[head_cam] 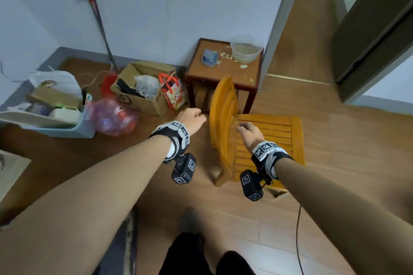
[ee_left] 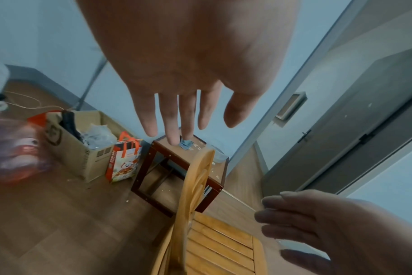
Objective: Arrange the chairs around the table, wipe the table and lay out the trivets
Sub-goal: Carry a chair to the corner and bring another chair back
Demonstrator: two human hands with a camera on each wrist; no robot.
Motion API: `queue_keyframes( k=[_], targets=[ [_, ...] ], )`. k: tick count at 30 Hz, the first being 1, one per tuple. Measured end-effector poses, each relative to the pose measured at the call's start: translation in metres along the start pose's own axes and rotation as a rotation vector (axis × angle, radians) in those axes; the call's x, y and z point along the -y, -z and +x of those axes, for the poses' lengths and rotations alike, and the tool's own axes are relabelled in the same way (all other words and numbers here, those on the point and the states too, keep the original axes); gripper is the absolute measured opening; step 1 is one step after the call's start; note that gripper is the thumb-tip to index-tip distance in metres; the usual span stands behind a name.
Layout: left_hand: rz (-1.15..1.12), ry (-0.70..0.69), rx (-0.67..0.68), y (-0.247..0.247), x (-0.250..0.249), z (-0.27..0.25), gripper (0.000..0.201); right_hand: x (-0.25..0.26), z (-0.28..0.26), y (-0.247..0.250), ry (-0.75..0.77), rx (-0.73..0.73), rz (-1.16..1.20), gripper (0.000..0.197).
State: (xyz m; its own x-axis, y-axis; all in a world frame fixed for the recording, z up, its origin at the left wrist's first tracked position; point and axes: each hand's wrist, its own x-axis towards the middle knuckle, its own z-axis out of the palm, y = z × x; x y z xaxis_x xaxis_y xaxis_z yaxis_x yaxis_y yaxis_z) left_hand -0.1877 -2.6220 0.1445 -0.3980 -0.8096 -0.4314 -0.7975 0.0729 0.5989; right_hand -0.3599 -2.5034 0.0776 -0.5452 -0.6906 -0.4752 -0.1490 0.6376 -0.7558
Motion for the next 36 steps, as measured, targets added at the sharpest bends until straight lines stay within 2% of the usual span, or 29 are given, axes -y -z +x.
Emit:
queue_keyframes(
  k=[5, 9, 13, 17, 21, 25, 29, 32, 36],
  targets=[
    [0.084, -0.063, 0.119, 0.035, -0.025, 0.100, 0.054, 0.038, 0.066, -0.014, -0.078, -0.055, 0.052, 0.049],
    [0.164, -0.142, 0.167, 0.049, -0.064, 0.177, 0.052, 0.069, 0.134, -0.004, -0.115, -0.079, 0.085, 0.049],
    [0.260, -0.201, 0.226, 0.048, -0.098, 0.246, 0.051, 0.083, 0.201, 0.013, -0.163, -0.118, 0.133, 0.047],
    [0.354, -0.241, 0.360, 0.035, -0.126, 0.295, 0.052, 0.082, 0.232, 0.030, -0.265, -0.164, 0.189, 0.045],
    [0.414, -0.323, 0.493, 0.013, -0.170, 0.337, 0.052, 0.071, 0.248, 0.050, -0.337, -0.247, 0.252, 0.044],
    [0.432, -0.470, 0.616, -0.023, -0.216, 0.367, 0.048, 0.054, 0.258, 0.069, -0.442, -0.366, 0.293, 0.046],
    [0.548, -0.623, 0.794, -0.061, -0.244, 0.391, 0.046, 0.038, 0.250, 0.072, -0.552, -0.556, 0.388, 0.046],
    [0.722, -0.824, 0.910, -0.080, -0.249, 0.398, 0.044, 0.036, 0.226, 0.054, -0.644, -0.720, 0.427, 0.042],
    [0.885, -1.046, 1.088, -0.078, -0.236, 0.378, 0.047, 0.052, 0.183, 0.002, -0.770, -0.865, 0.475, 0.043]
  ],
)
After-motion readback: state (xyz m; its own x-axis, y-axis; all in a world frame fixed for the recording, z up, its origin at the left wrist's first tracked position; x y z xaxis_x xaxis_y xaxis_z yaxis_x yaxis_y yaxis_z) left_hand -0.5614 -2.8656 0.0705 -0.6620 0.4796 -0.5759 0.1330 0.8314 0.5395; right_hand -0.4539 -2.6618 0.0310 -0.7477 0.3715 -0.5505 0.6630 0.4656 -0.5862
